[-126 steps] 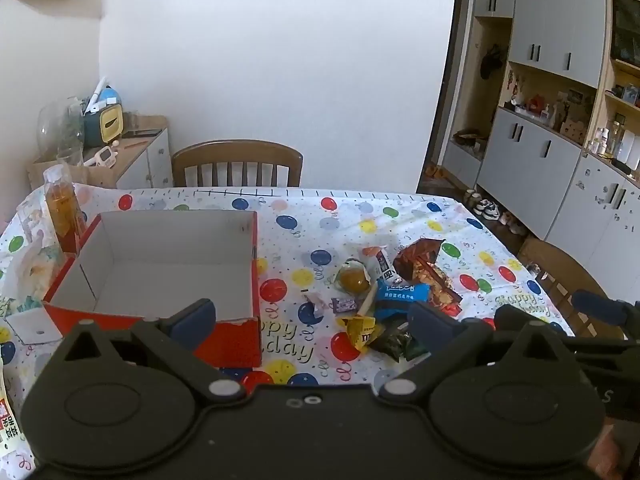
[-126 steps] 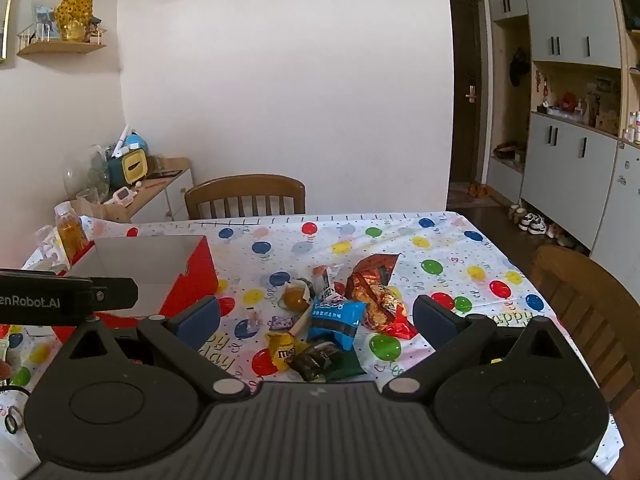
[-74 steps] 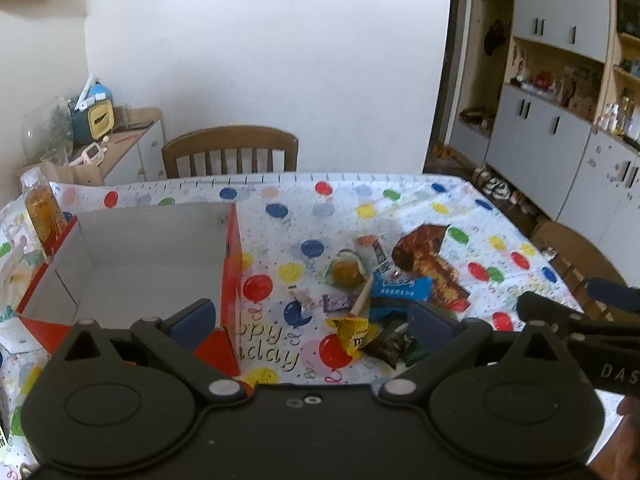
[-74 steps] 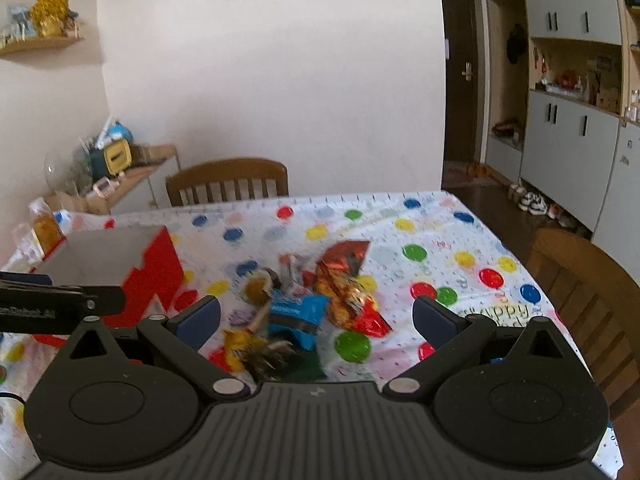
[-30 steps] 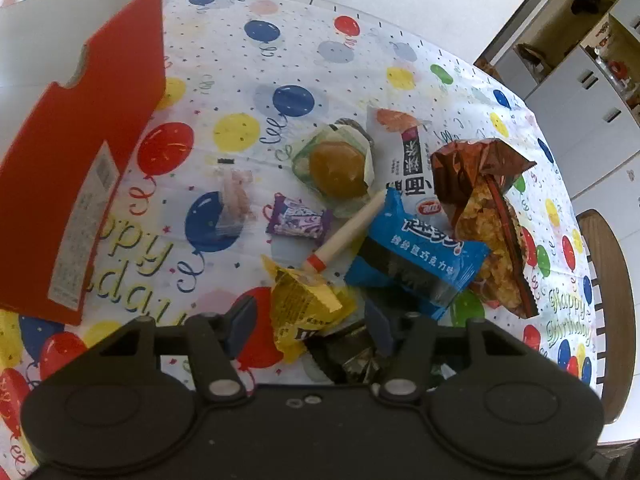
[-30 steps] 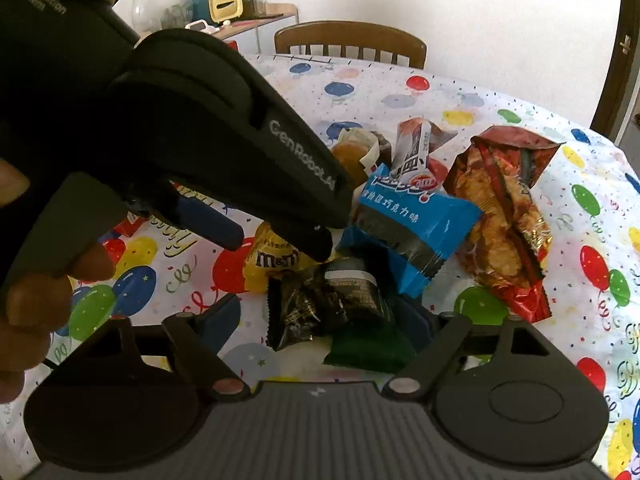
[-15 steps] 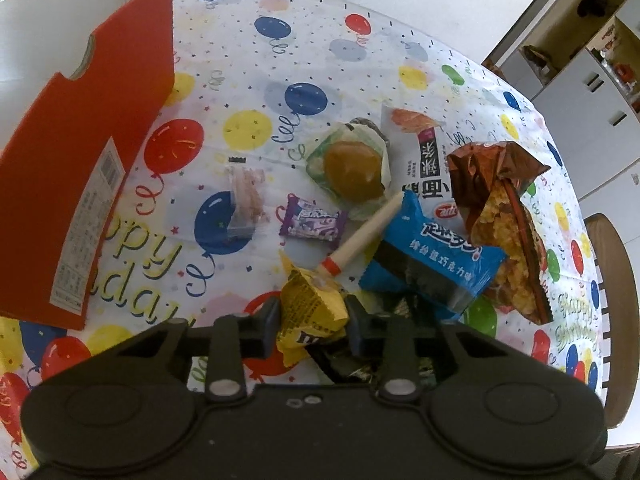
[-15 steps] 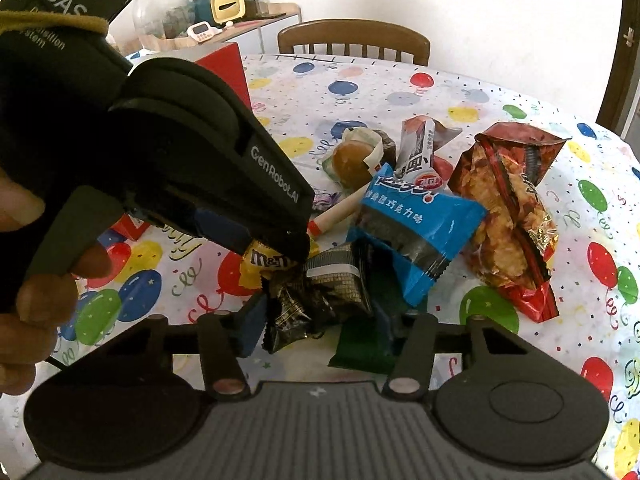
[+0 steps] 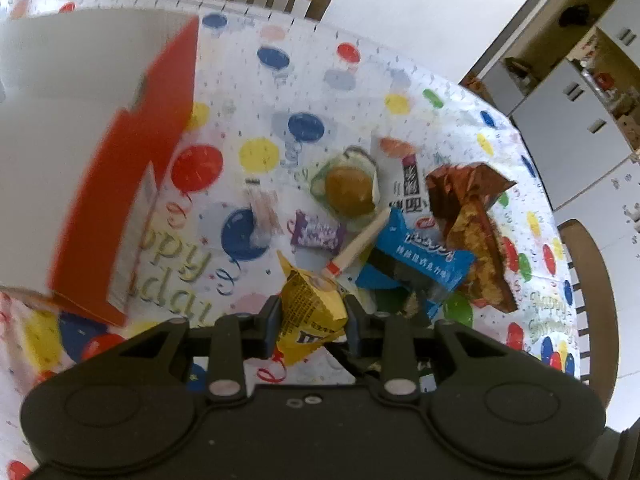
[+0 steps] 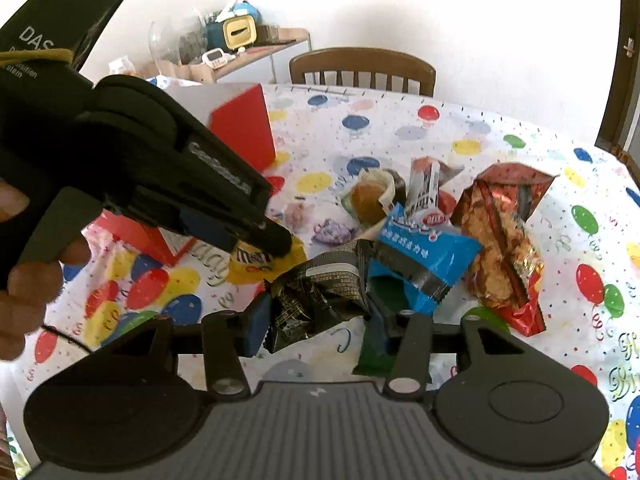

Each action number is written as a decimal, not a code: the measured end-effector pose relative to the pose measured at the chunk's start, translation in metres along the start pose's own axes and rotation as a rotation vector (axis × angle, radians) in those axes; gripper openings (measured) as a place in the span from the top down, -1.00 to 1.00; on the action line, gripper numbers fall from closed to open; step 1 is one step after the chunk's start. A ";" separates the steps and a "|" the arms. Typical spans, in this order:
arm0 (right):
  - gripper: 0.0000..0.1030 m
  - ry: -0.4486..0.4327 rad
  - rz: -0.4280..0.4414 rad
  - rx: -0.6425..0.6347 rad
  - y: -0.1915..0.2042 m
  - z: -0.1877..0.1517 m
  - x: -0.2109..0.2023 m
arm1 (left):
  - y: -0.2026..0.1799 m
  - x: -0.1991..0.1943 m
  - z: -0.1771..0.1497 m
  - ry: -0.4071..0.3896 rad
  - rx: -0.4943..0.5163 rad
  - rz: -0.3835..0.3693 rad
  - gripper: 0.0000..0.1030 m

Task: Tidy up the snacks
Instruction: 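Grasp the yellow M&M's packet with the left gripper while the right grasps the dark chocolate bar, then carry the yellow packet and dark bar with both grippers over the red box, then open both grippers to drop the yellow packet and dark bar into the box, then grasp the blue wafer packet with the left gripper while the right grasps the chip bag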

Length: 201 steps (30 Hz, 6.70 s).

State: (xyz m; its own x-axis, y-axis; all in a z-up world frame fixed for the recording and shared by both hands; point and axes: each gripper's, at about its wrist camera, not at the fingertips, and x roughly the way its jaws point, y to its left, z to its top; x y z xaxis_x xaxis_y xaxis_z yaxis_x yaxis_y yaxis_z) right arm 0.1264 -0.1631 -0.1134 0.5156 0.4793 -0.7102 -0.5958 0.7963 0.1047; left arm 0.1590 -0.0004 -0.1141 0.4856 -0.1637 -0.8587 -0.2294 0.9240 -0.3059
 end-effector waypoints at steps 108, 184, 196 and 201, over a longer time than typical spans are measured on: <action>0.30 0.215 0.033 -0.184 0.197 0.136 0.157 | 0.217 -0.059 0.095 -0.031 0.112 0.297 0.42; -0.76 -0.189 -0.011 0.050 0.060 0.054 -0.068 | 0.060 -0.146 -0.006 -0.288 0.386 0.142 -0.99; -0.76 -0.132 -0.165 0.088 -0.004 0.011 -0.076 | 0.011 -0.114 -0.015 -0.277 0.402 0.056 -0.99; -0.76 -0.108 -0.211 0.107 -0.033 0.006 -0.073 | -0.014 -0.091 -0.017 -0.247 0.422 0.025 -0.99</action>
State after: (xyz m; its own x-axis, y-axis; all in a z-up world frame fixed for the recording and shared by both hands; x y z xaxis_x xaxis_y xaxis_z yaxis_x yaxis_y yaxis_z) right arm 0.1120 -0.2224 -0.0606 0.6878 0.3303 -0.6465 -0.4026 0.9145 0.0389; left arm 0.1036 -0.0043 -0.0390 0.6815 -0.1000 -0.7249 0.0939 0.9944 -0.0489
